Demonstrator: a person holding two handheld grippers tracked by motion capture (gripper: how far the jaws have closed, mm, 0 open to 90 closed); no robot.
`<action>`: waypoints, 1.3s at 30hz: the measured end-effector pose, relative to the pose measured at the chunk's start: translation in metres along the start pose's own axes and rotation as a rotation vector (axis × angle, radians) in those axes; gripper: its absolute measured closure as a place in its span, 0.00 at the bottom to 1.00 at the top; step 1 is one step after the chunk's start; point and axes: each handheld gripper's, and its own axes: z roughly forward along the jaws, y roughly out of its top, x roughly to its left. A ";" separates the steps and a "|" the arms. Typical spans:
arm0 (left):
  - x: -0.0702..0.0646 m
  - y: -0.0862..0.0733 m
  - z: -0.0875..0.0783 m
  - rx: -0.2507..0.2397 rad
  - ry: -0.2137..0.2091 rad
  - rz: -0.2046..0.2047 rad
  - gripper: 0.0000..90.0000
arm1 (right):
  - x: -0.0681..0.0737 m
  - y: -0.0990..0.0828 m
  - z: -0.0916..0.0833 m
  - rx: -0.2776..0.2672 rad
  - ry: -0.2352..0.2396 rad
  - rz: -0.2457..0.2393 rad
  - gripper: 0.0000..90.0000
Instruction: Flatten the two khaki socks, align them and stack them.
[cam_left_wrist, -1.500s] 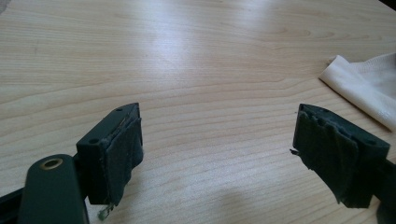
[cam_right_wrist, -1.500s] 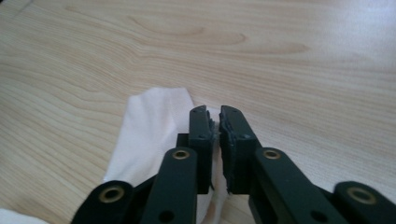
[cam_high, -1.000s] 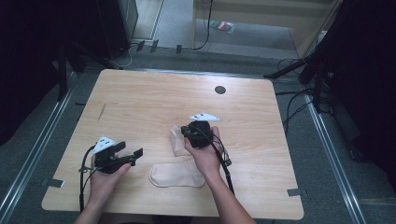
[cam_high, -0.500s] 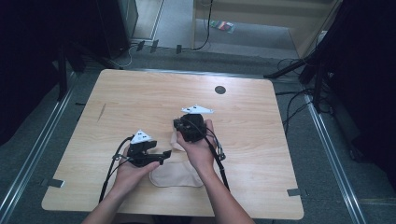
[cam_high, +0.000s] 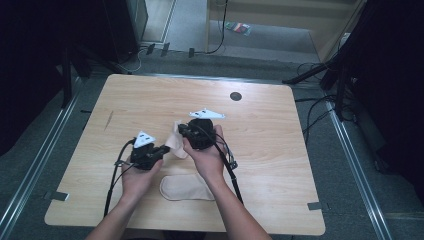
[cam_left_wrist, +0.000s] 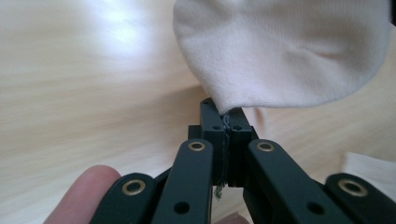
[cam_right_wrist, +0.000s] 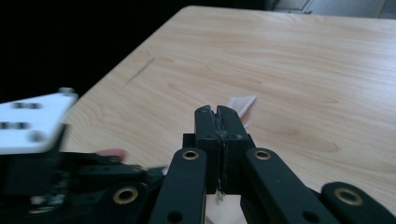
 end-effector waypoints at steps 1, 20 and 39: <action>0.004 0.000 -0.011 -0.041 0.081 0.023 1.00 | 0.001 0.000 0.001 -0.012 0.012 0.009 0.99; 0.006 -0.034 -0.003 0.023 -0.114 0.032 0.62 | -0.044 -0.044 0.022 0.104 -0.089 0.006 1.00; 0.051 -0.016 0.026 0.055 -0.046 -0.233 0.67 | -0.071 -0.059 0.014 0.108 -0.122 -0.027 0.99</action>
